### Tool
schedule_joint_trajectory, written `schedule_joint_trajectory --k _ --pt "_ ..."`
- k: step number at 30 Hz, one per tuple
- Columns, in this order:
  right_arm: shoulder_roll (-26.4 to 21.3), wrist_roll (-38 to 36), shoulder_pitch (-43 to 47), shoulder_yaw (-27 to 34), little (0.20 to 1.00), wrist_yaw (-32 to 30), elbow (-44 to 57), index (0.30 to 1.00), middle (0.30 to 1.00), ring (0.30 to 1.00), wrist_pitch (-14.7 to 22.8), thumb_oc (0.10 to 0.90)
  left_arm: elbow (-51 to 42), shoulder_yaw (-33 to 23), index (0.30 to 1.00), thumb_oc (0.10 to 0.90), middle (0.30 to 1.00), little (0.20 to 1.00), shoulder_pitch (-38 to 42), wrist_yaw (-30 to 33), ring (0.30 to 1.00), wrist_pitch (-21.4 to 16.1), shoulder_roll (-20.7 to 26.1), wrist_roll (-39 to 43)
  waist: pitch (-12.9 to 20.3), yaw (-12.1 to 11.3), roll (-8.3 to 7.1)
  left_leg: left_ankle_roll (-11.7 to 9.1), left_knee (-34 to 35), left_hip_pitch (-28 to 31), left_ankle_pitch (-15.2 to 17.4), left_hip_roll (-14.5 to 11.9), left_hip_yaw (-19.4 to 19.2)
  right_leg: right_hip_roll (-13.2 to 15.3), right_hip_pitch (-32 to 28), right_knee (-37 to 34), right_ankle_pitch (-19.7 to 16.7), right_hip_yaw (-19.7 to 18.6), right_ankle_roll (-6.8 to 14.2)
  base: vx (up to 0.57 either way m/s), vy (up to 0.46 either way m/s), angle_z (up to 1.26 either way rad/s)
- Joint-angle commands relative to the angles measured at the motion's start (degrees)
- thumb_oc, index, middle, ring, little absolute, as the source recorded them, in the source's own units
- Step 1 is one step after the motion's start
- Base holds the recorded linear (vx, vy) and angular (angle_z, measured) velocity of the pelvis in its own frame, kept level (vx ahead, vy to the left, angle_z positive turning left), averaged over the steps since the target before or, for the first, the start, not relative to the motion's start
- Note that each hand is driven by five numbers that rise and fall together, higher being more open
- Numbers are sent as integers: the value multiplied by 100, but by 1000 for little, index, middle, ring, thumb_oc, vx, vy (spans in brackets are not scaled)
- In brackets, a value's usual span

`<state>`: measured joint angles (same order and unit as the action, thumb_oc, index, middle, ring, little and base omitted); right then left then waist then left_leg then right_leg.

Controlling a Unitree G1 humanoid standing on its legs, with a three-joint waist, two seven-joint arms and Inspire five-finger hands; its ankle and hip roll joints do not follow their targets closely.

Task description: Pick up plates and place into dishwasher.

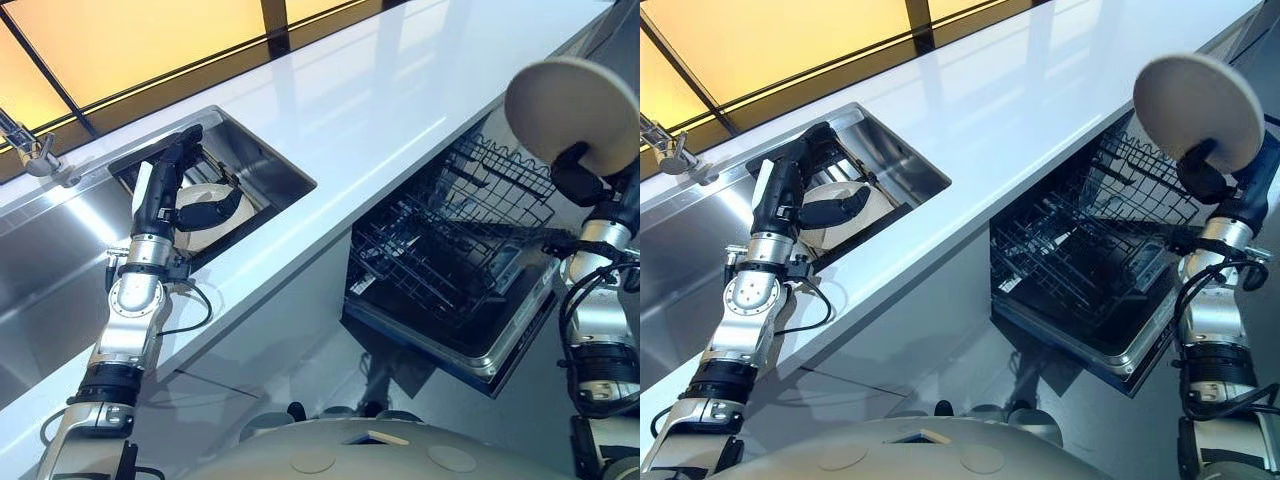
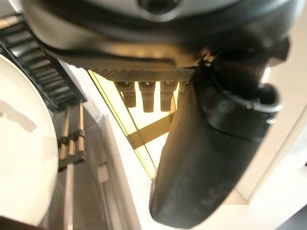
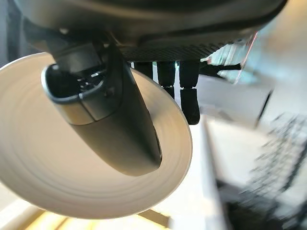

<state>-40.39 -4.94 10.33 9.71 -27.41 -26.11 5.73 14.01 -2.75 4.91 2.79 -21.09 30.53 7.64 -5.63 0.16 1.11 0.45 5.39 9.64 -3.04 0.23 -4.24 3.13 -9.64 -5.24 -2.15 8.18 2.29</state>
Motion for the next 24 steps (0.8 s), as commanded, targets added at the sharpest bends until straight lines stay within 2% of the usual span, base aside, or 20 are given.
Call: schedule_joint_trajectory --k 1,5,11,18,24 --pt "-848 722 747 487 200 -97 -394 300 300 300 -153 100 -38 -443 900 800 900 900 312 29 900 -214 689 531 275 -201 -120 294 -168 130 727 357 235 -351 251 1144 917 109 7 109 -49 15" --pt "-1090 1326 630 434 200 39 -701 300 300 300 -701 100 -203 -519 900 800 900 900 250 -45 900 -82 736 602 157 -258 -137 269 -225 137 703 350 349 -355 224 1237 963 204 -33 103 -71 11" --pt "-1415 1693 999 39 200 180 -1142 300 300 300 -1231 100 -405 -489 900 800 900 900 306 -105 900 -84 749 723 -84 -423 -58 160 -375 32 627 338 605 -335 189 1320 1090 384 -136 115 -64 17" --pt "-1528 1684 1543 -349 200 266 -1798 300 300 300 -1374 100 -605 -563 900 800 900 900 216 66 900 -406 822 661 -287 -628 90 6 -467 -180 451 317 815 -296 156 1210 1008 521 -224 98 -17 21" --pt "-1484 1970 1802 -561 200 307 -2249 300 300 300 -1544 100 -781 -770 900 800 900 900 -66 -85 900 -518 871 671 -317 -783 189 -84 -468 -273 329 280 836 -248 109 950 829 578 -196 106 27 15"
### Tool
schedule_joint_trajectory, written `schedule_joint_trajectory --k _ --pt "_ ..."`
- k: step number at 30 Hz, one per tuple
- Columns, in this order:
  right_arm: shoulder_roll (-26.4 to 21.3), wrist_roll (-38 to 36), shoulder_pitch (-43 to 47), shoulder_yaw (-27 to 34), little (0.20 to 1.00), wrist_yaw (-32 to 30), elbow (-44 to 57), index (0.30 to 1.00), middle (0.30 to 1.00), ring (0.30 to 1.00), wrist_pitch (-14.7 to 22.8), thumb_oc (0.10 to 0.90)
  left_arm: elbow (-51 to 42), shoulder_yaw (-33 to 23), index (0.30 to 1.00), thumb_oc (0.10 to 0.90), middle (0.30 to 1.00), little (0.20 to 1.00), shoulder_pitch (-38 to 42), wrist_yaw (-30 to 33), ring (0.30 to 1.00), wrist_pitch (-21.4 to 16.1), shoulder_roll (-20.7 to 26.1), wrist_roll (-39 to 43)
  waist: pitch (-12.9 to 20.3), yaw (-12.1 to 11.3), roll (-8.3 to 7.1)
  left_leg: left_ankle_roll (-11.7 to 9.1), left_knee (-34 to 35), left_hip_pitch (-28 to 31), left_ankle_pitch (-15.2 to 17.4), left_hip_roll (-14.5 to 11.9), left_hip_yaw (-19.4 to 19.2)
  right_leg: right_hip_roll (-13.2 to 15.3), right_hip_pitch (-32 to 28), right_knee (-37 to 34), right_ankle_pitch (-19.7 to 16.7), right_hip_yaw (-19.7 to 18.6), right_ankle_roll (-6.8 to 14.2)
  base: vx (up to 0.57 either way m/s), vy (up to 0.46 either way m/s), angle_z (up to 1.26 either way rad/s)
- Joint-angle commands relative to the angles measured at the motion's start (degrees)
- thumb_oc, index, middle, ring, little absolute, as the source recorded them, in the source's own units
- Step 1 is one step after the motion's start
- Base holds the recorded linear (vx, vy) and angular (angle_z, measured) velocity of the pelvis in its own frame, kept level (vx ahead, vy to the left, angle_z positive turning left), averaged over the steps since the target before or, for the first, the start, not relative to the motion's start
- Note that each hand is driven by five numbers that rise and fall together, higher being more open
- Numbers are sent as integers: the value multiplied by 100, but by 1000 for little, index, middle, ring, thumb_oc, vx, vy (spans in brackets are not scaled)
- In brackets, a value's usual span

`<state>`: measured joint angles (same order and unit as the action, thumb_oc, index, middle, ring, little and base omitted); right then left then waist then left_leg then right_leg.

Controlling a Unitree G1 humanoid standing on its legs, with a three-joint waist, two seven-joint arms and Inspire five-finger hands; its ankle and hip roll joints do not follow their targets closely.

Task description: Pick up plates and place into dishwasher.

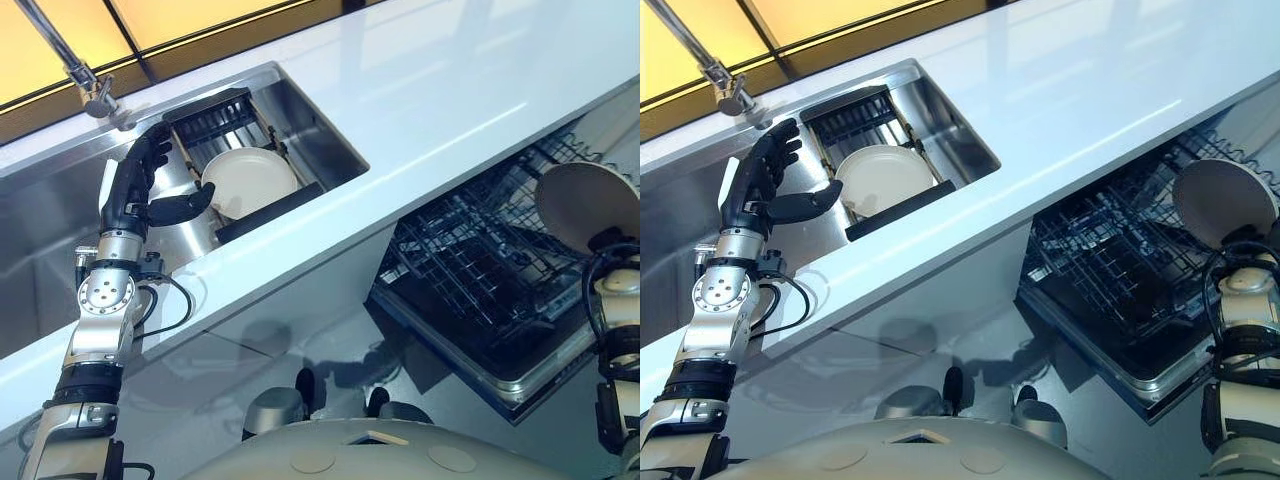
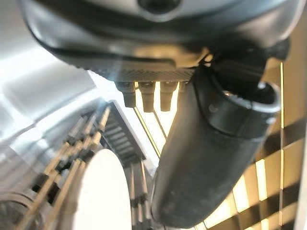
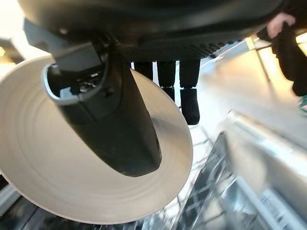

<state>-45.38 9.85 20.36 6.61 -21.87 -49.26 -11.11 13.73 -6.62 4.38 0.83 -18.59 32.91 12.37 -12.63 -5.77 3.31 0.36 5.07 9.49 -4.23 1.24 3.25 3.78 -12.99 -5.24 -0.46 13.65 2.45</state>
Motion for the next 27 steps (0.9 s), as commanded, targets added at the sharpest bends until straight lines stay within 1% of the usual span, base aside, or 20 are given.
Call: schedule_joint_trajectory --k 1,3,7,9,12,15,16,18,19,20,24,25,26,27 --pt "-997 633 849 -286 200 -195 2 300 300 300 52 100 -799 -401 900 800 900 900 -60 98 900 -760 639 188 379 -213 -17 -89 -433 -268 411 171 76 -300 438 930 631 46 -202 89 38 12" --pt "-1004 782 946 -371 200 -68 -155 300 300 300 -109 100 -887 -424 900 800 900 900 -149 49 900 -729 649 194 351 -247 22 -122 -457 -311 350 153 63 -269 456 938 590 65 -188 88 55 9" --pt "-1064 1117 1112 -471 200 172 -508 300 300 300 -305 100 -1012 -406 900 800 900 900 -265 2 900 -761 648 186 265 -286 128 -160 -545 -472 230 142 49 -196 599 1051 549 51 -176 25 90 3" --pt "-1130 1296 1267 -534 200 365 -751 300 300 300 -486 100 -1064 -373 900 800 900 900 -263 19 900 -769 661 271 211 -303 189 -163 -581 -589 168 143 40 -163 729 1134 535 26 -174 -51 91 10" --pt "-1229 1615 1474 -621 200 695 -1209 300 300 300 -648 100 -1124 -358 900 800 900 900 -252 26 900 -757 672 321 134 -313 262 -155 -609 -707 102 150 11 -139 894 1217 499 -22 -174 -58 84 7" --pt "-1259 1887 1528 -704 200 1067 -1565 300 300 300 -671 100 -1196 -386 900 800 900 900 -298 -15 900 -753 718 390 73 -325 287 -125 -570 -740 65 149 -23 -132 972 1240 465 -61 -161 -47 47 4" --pt "-1260 1993 1492 -702 277 1206 -1684 366 366 366 -595 177 -1204 -422 900 800 900 900 -331 -49 900 -764 741 438 66 -326 282 -118 -550 -738 58 148 -33 -133 979 1234 448 -73 -153 -37 17 3" --pt "-1201 1937 1353 -732 335 1321 -1695 415 415 415 -503 235 -1227 -464 900 800 900 900 -403 -81 900 -769 762 494 45 -325 256 -96 -506 -678 53 160 -28 -132 960 1219 405 -82 -137 0 0 0" --pt "-1150 1961 1282 -731 741 1424 -1697 764 764 764 -449 641 -1238 -475 900 800 900 900 -446 -81 900 -776 752 510 46 -319 241 -81 -495 -641 57 168 -23 -127 937 1213 391 -84 -129 32 21 0" --pt "-1098 1936 1191 -713 900 1470 -1663 900 900 900 -404 800 -1249 -485 900 800 900 900 -491 -93 900 -775 736 532 50 -312 228 -70 -491 -600 65 176 -16 -120 912 1215 381 -92 -120 31 17 -1" --pt "-1082 1933 1156 -703 900 1484 -1644 900 900 900 -384 800 -1250 -489 900 800 900 900 -504 -102 900 -776 731 538 50 -310 224 -68 -491 -586 69 179 -13 -117 905 1218 378 -95 -118 18 8 0" --pt "-883 1663 722 -602 900 1484 -1178 900 900 900 69 800 -1256 -530 900 800 900 900 -660 -185 900 -827 640 549 101 -268 166 -10 -454 -411 109 217 27 -95 796 1212 340 -109 -80 78 33 1" --pt "-769 1590 502 -531 900 1475 -756 900 900 900 244 800 -1230 -548 900 800 900 900 -705 -210 900 -853 600 534 125 -233 141 20 -447 -340 141 239 28 -88 759 1221 337 -108 -66 79 33 1" --pt "-708 1519 383 -487 900 1448 -548 900 900 900 406 800 -1197 -554 900 800 900 900 -726 -243 900 -882 576 539 151 -218 124 36 -441 -304 160 251 26 -85 734 1221 339 -112 -55 0 0 0"
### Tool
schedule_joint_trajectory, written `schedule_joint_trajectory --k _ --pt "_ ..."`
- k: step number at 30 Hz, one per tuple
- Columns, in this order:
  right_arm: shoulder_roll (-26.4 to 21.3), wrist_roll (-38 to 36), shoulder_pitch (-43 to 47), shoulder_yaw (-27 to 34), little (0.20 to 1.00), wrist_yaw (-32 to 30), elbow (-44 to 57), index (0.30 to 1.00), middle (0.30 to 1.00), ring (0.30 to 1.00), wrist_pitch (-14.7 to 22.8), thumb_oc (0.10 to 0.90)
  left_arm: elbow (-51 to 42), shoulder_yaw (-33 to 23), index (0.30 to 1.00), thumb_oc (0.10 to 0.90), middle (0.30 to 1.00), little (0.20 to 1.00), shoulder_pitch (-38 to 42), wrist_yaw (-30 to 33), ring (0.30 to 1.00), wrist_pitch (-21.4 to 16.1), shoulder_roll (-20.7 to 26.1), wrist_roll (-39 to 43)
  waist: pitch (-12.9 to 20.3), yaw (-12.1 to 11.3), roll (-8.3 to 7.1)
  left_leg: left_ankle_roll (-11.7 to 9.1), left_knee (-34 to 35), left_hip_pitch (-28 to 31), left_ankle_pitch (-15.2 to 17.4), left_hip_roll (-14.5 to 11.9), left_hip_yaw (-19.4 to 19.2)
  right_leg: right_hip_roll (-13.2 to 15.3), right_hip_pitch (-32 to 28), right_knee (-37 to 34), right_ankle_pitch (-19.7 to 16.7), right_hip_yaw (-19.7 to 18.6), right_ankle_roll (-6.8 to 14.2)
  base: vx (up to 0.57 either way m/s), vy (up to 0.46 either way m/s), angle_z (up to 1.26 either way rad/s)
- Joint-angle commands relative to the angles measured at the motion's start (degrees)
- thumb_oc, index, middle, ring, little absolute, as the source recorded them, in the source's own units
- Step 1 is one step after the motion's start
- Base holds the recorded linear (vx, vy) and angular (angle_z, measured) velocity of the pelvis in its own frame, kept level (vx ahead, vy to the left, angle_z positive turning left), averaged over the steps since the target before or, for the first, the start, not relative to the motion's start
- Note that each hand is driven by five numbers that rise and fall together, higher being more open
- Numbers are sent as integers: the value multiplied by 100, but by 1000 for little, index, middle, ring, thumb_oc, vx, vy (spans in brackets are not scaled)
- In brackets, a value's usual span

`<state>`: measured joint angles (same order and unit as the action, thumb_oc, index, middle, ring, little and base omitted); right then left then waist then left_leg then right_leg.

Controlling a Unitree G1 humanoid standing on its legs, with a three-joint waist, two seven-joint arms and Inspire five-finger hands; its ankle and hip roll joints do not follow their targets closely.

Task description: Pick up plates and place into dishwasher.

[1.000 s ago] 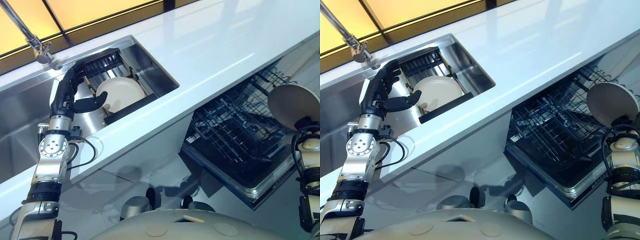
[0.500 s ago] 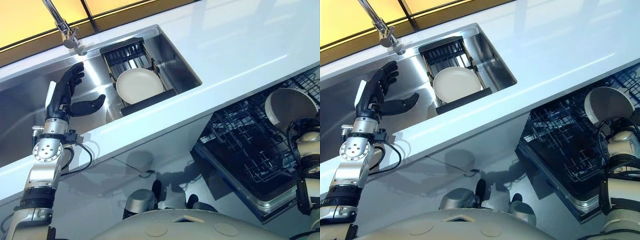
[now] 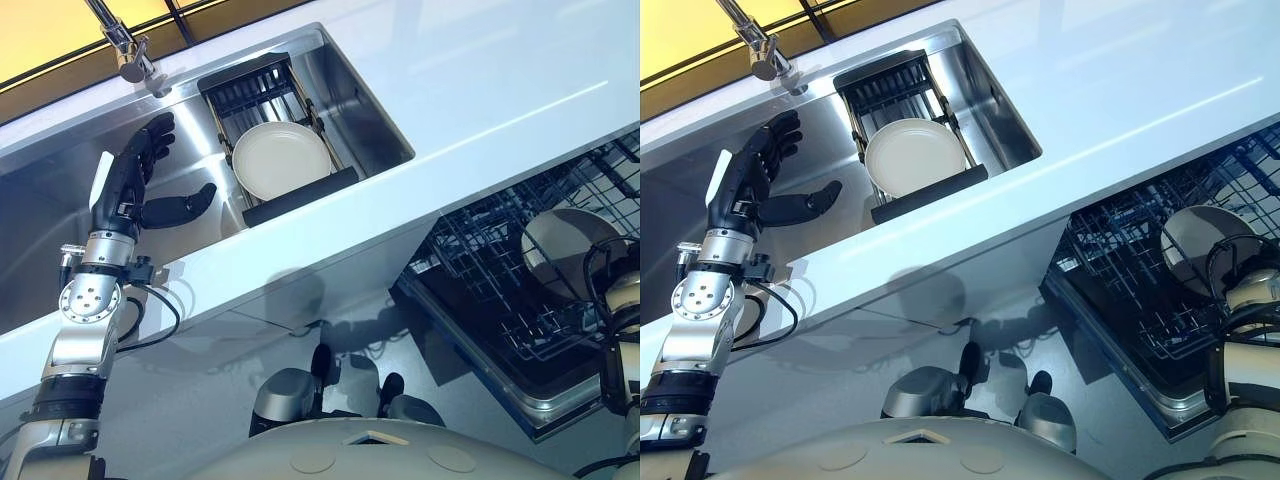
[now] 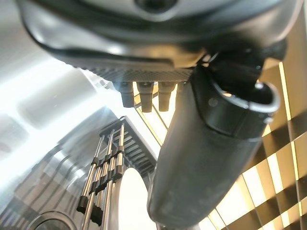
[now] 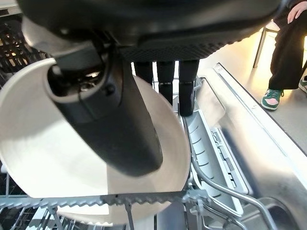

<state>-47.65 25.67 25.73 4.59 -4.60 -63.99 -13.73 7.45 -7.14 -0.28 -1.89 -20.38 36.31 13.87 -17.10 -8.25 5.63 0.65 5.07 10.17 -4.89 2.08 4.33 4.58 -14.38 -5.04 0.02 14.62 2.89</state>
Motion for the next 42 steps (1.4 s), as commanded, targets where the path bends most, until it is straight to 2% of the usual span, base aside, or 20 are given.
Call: schedule_joint_trajectory --k 1,7,12,18,22,30,32,34,36,38,39,42 --pt "-439 -157 -267 -242 900 -264 1143 900 900 900 737 800 -540 -500 900 800 900 900 -266 24 900 -732 218 361 622 45 -127 18 -434 -343 245 175 -87 -160 850 1195 292 -209 -88 -8 -5 -4" --pt "-93 -558 -1085 244 900 -179 2832 900 900 900 1094 800 -422 -559 900 800 900 900 -316 36 900 -839 2 201 827 228 -242 107 -316 -121 379 222 -125 -194 734 1120 324 -262 -24 -34 -12 -11" --pt "193 -734 -1382 623 900 -276 3698 900 900 900 1288 800 -315 -573 900 800 900 900 -227 61 900 -885 -118 77 1048 352 -302 153 -177 40 499 236 -204 -242 653 1008 370 -314 32 -85 -14 -12" --pt "318 -810 -1536 856 900 -272 4097 900 900 900 1337 800 -216 -618 900 800 900 900 -104 11 900 -966 -87 24 1279 457 -366 171 -53 74 568 224 -338 -282 655 835 306 -383 86 -127 -12 -11" --pt "362 -1156 -1550 938 900 -461 4220 900 900 900 1418 800 -139 -551 900 800 900 900 50 72 900 -962 12 -95 1398 525 -407 163 -7 76 636 214 -437 -310 640 654 249 -440 126 -158 5 -13" --pt "587 -1938 -1718 1119 900 -741 4602 900 900 900 1913 800 209 -478 900 800 900 900 361 404 900 -982 271 -520 1546 725 -419 186 -7 71 778 207 -742 -322 698 494 218 -602 195 -114 35 -20" --pt "672 -2817 -1760 1128 900 -327 4736 900 900 900 2164 800 283 -507 900 800 900 900 429 464 900 -899 320 -641 1542 776 -408 199 -7 71 799 206 -787 -318 722 491 221 -619 193 -57 61 -7" --pt "934 -3800 -1846 1122 900 715 5036 900 900 900 2428 800 350 -553 900 800 900 900 449 505 900 -707 362 -895 1544 832 -403 218 -7 73 817 217 -829 -289 761 521 211 -631 212 -39 74 -19" --pt "1258 -4882 -2029 998 900 2004 5315 900 900 900 2281 800 598 -575 900 800 900 900 455 487 900 -624 418 -1154 1547 913 -401 244 -7 68 833 228 -892 -252 807 566 206 -637 235 -14 87 -15" --pt "1416 -5360 -2159 907 900 2822 5335 900 900 900 2170 800 730 -591 900 800 900 900 451 514 900 -532 505 -1417 1558 970 -401 271 -7 97 886 236 -925 -226 817 613 236 -647 267 17 68 -10" --pt "1442 -5436 -2183 888 900 2982 5346 900 900 900 2152 800 760 -587 900 800 900 900 456 512 900 -491 527 -1446 1560 982 -402 277 -7 94 889 239 -931 -220 827 623 235 -649 272 -8 63 -8" --pt "1623 -5925 -2376 646 900 3954 5469 900 900 900 1772 800 1039 -519 900 800 900 900 547 540 900 -169 816 -1757 1574 1076 -396 324 -7 55 894 263 -1001 -175 910 663 198 -663 310 2 84 -1"
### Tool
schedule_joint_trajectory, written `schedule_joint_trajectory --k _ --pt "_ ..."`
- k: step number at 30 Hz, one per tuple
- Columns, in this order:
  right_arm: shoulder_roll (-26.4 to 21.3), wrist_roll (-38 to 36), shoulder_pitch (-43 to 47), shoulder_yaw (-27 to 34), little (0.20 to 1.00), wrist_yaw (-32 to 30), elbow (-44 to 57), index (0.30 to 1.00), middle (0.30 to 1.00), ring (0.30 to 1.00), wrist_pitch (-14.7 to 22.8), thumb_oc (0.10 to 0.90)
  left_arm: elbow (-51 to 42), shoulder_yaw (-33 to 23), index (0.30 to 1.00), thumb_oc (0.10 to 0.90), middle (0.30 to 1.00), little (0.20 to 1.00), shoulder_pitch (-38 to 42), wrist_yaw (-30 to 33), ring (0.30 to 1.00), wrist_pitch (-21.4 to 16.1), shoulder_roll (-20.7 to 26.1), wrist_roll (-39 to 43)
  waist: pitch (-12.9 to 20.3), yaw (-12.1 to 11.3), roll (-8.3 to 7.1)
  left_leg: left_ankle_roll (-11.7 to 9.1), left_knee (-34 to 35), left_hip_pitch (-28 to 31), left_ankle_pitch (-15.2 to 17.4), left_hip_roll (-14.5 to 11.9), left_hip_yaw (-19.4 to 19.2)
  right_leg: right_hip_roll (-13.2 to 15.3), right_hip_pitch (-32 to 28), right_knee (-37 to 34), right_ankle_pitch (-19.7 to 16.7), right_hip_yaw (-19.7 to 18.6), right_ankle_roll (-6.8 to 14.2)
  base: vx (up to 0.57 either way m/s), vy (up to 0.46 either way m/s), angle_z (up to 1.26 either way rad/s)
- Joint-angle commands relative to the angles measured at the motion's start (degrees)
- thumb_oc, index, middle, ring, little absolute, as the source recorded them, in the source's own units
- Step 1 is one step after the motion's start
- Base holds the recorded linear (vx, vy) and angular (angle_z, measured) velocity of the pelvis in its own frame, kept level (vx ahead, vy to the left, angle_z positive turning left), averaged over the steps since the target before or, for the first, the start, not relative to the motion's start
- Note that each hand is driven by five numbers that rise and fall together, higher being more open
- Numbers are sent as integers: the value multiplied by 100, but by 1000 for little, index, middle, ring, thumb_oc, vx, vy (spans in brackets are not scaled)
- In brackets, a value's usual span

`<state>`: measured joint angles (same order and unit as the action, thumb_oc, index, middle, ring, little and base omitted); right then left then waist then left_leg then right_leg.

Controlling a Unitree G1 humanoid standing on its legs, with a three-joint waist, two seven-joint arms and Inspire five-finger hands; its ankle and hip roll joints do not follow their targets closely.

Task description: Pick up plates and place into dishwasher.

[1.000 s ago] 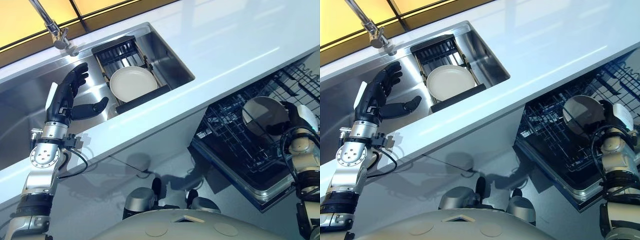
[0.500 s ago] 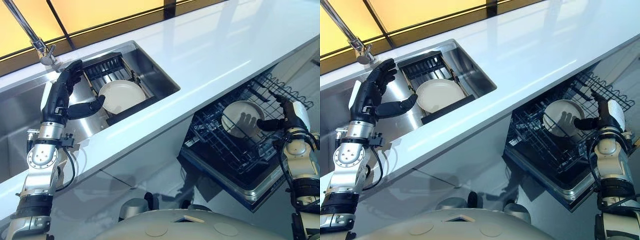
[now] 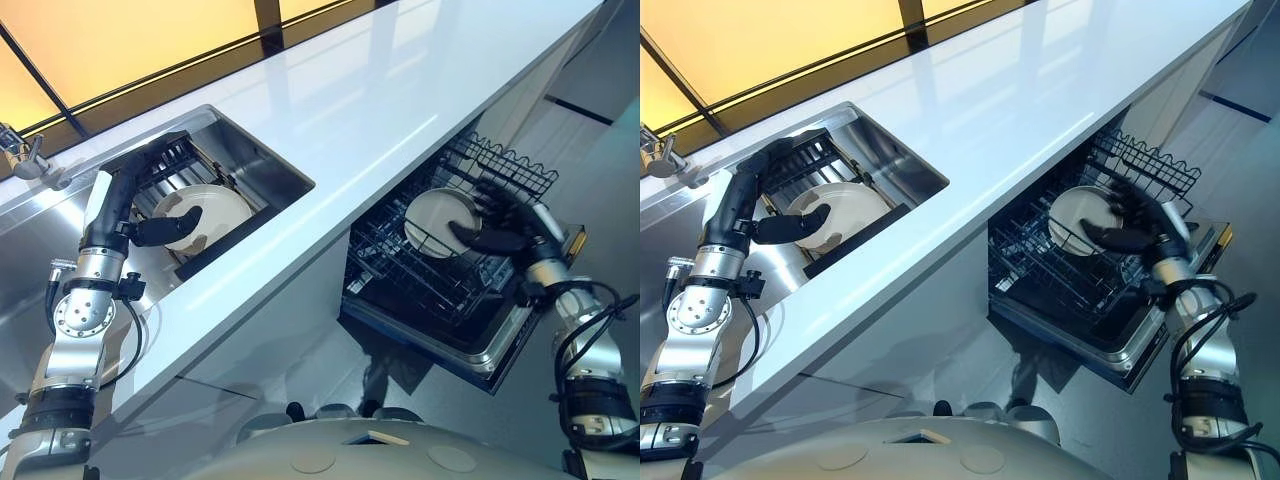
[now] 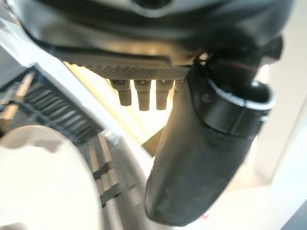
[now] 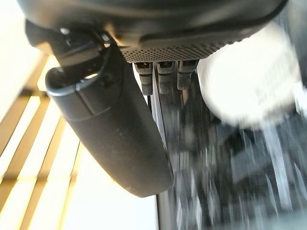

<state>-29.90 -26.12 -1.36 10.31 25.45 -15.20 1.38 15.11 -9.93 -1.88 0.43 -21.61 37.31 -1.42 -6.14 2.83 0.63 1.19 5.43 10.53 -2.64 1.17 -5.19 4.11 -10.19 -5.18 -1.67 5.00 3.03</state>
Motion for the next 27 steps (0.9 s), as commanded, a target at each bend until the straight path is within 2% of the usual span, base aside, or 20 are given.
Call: schedule_joint_trajectory --k 1,3,7,10,15,20,24,27 --pt "-154 -908 291 -10 900 1133 617 900 900 900 151 800 403 -202 900 800 900 900 744 307 900 83 812 -303 477 -5 111 283 -43 7 669 361 -72 -117 513 681 361 298 304 15 100 0" --pt "-90 -1095 231 -222 900 1402 578 900 900 900 -43 800 673 -79 900 800 900 900 882 341 900 310 1057 -428 473 46 129 315 -43 -12 669 385 -127 -82 576 710 318 278 333 15 101 -4" --pt "-31 -957 105 -615 900 1801 610 900 900 900 -111 800 1006 83 900 800 900 900 1027 344 900 771 1355 -668 436 111 181 374 -43 -53 665 416 -217 -32 702 794 263 221 377 20 100 -10" --pt "-48 -933 20 -1091 900 1949 726 900 900 900 -252 800 1366 292 900 800 900 900 1184 360 900 1115 1631 -813 346 162 207 456 -54 -64 661 476 -266 31 846 957 171 118 443 60 127 -19" --pt "-181 -740 -64 -1594 900 2081 848 900 900 900 -331 800 1765 508 900 800 900 900 1381 648 900 1442 1971 -1037 220 206 229 538 -128 -99 677 570 -293 100 1026 1142 78 23 499 80 125 -21" --pt "-275 -651 -197 -1927 900 2062 974 900 900 900 -453 800 2043 527 900 800 900 900 1621 746 900 1464 2232 -575 85 234 250 577 -232 -185 697 636 -347 181 1176 1233 -16 -27 504 73 117 -20" --pt "-294 -477 -312 -2162 900 1852 966 900 900 900 -391 800 2174 543 900 800 900 900 1816 863 900 1312 2269 -245 -1 263 251 607 -326 -256 712 686 -370 221 1295 1330 -67 -88 496 68 88 -5" --pt "-290 -215 -411 -2266 900 1737 885 900 900 900 -295 800 2209 568 900 800 900 900 1911 915 900 1348 2263 -255 -22 295 269 609 -331 -267 707 706 -399 236 1349 1365 -89 -102 493 86 79 -2"
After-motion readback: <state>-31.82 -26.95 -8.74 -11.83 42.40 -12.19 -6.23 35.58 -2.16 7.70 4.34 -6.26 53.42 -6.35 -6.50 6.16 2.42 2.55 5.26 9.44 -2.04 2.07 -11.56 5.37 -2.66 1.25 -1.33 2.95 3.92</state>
